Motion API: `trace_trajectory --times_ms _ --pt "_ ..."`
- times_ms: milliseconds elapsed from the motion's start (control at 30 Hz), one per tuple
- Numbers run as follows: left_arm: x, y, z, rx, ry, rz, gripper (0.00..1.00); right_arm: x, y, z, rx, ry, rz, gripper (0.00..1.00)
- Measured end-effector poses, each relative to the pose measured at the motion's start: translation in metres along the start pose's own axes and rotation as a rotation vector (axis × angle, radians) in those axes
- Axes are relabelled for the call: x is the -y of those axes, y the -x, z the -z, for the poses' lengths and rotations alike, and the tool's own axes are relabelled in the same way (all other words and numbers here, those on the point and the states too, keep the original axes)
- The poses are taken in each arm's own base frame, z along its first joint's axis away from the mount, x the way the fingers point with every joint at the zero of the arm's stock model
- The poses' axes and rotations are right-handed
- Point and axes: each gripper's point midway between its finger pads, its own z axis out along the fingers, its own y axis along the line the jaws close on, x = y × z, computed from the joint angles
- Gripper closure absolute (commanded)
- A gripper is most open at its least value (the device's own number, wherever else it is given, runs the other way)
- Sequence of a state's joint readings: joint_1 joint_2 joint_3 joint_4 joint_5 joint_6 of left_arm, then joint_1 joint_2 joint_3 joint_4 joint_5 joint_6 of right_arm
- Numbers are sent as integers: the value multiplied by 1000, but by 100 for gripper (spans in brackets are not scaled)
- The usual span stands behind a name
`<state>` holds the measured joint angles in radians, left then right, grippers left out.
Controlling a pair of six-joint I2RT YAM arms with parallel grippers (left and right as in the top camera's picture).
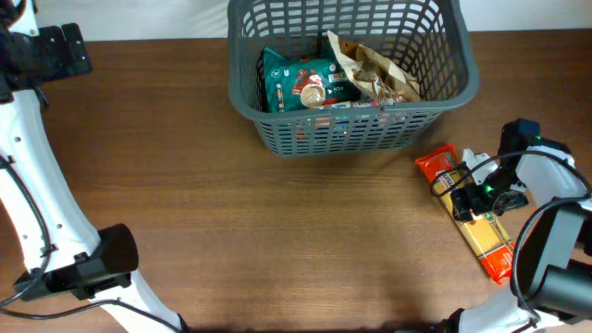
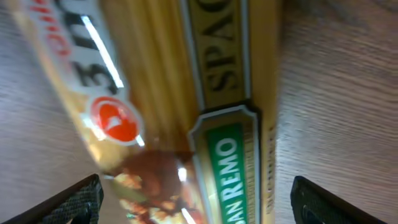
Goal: Pack container
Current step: 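Close right gripper on the spaghetti packet and lift it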
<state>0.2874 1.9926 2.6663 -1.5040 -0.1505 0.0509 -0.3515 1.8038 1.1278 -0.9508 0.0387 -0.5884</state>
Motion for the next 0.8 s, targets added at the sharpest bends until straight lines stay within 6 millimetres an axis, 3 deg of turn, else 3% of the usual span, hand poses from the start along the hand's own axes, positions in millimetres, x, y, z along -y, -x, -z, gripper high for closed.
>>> trace_trajectory --times_ms 300,633,800 --pt "0 0 0 0 0 0 1 5 -2 0 -16 -33 4 10" --pt "0 0 0 0 0 0 1 -14 3 -15 -84 -42 94 11" --pt "0 0 0 0 0 0 1 -17 -1 -22 -127 -39 99 39"
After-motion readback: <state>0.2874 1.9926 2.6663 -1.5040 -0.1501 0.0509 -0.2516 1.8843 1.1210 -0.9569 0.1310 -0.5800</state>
